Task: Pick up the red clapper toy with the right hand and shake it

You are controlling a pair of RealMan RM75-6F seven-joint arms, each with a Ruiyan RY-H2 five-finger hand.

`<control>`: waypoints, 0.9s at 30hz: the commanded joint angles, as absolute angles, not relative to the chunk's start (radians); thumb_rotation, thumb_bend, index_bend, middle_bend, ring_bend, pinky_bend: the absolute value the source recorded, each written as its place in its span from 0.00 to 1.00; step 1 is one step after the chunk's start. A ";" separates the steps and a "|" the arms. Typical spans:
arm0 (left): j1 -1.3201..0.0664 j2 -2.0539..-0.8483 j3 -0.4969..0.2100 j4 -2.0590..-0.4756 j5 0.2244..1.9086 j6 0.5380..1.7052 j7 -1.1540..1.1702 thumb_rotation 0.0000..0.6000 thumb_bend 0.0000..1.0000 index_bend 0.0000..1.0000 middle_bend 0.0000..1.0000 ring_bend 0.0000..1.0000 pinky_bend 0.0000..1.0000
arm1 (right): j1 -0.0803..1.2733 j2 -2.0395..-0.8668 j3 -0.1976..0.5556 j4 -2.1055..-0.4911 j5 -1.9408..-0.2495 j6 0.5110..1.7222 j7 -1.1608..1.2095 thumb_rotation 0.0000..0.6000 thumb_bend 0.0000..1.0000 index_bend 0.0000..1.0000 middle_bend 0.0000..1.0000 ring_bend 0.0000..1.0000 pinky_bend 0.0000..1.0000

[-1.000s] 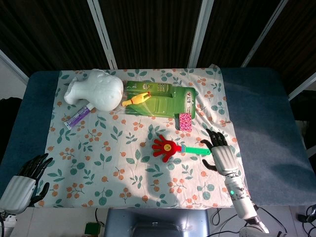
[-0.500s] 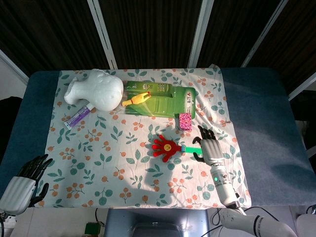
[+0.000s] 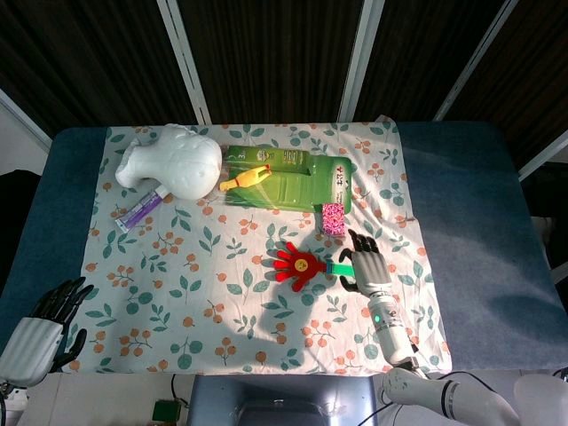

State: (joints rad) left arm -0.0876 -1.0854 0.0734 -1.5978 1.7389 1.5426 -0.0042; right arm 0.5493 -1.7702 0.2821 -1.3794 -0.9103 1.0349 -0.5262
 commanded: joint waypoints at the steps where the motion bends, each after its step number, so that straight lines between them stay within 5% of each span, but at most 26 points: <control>1: -0.088 -1.085 0.073 -1.599 1.739 1.542 -0.005 1.00 0.52 0.00 0.00 0.00 0.16 | 0.559 -1.778 0.280 -1.370 -0.899 1.039 -0.533 1.00 0.43 0.53 0.05 0.00 0.00; 27: -0.087 -1.080 0.074 -1.597 1.742 1.551 -0.018 1.00 0.52 0.00 0.00 0.00 0.16 | 0.596 -1.799 0.263 -1.334 -0.863 1.046 -0.501 1.00 0.43 0.56 0.06 0.00 0.00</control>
State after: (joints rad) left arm -0.0867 -1.0802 0.0737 -1.5966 1.7421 1.5510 -0.0180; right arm 0.5956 -1.7986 0.2630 -1.3343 -0.8629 1.0457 -0.5009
